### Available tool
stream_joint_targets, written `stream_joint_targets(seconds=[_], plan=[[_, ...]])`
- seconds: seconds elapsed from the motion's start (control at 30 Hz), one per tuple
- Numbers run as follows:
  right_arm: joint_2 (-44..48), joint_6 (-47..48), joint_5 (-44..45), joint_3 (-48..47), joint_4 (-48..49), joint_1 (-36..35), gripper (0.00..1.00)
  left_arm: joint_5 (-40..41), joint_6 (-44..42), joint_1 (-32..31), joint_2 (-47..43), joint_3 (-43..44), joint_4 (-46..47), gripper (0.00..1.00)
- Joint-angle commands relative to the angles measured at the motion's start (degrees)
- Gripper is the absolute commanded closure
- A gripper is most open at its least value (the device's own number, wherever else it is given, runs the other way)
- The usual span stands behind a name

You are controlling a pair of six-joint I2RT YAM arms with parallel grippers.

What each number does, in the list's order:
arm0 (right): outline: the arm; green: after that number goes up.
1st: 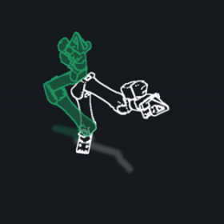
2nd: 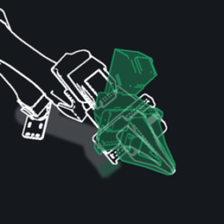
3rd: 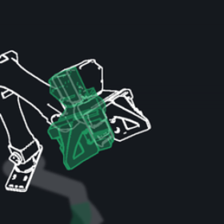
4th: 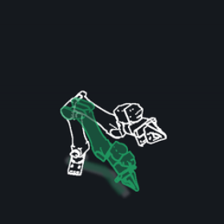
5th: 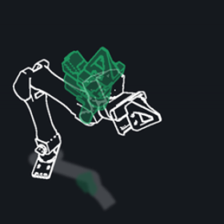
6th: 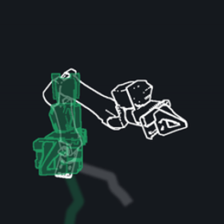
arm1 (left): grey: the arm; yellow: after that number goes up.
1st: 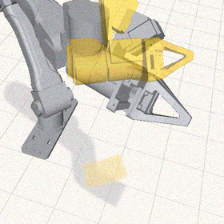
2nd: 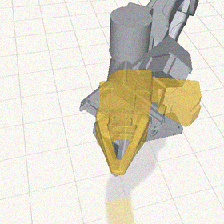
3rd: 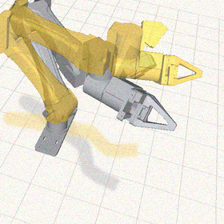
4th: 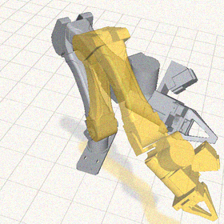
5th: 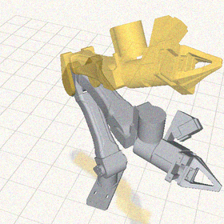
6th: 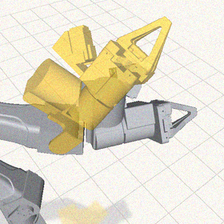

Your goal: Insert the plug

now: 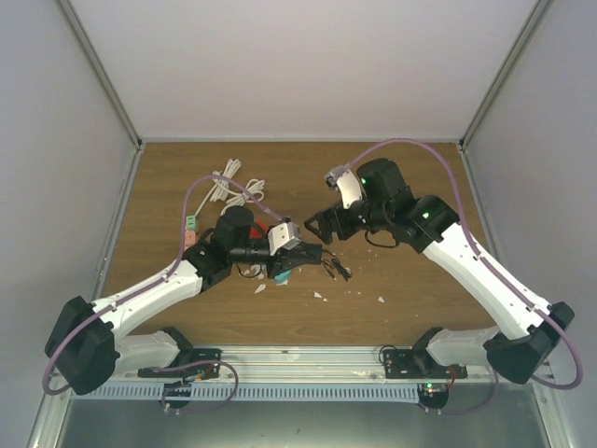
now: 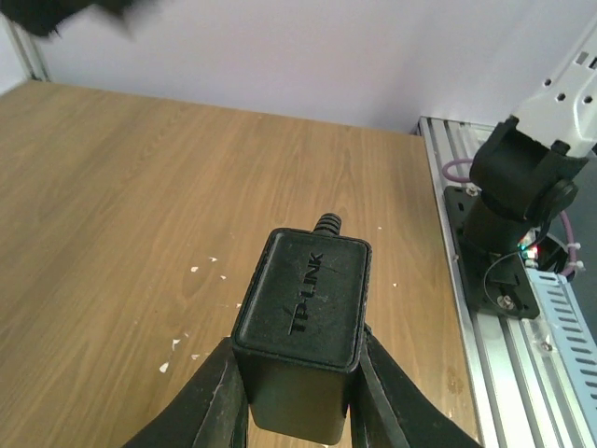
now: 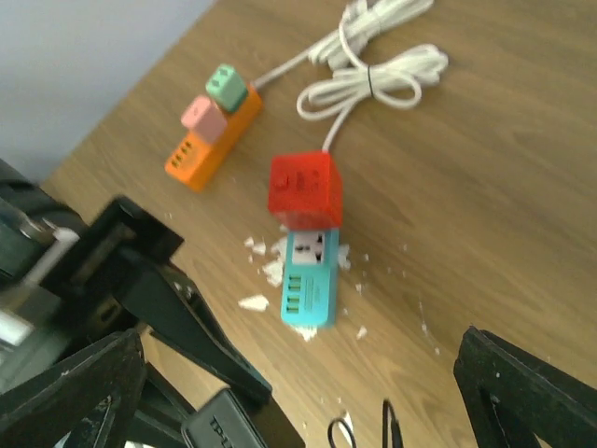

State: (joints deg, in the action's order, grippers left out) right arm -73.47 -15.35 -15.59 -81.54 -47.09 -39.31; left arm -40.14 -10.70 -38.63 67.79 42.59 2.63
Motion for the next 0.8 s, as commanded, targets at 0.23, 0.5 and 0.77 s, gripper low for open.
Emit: stream_joint_targets(seconds=[0.23,0.5,0.77], plan=[[7.1,9.4,-6.9,6.6,0.8,-3.2,0.26,4.2,-4.2,-3.0,-3.4,1.2,-2.1,1.00],[14.8,12.5,-10.7,13.6,2.8,-5.6,0.12,5.7,-5.1,-3.0,-3.2,1.6,-6.1,1.00],[17.9,15.1,-7.9,21.1,4.3,-9.8,0.20,-0.4,-6.8,-3.0,-9.3,-1.6,-5.6,1.00]])
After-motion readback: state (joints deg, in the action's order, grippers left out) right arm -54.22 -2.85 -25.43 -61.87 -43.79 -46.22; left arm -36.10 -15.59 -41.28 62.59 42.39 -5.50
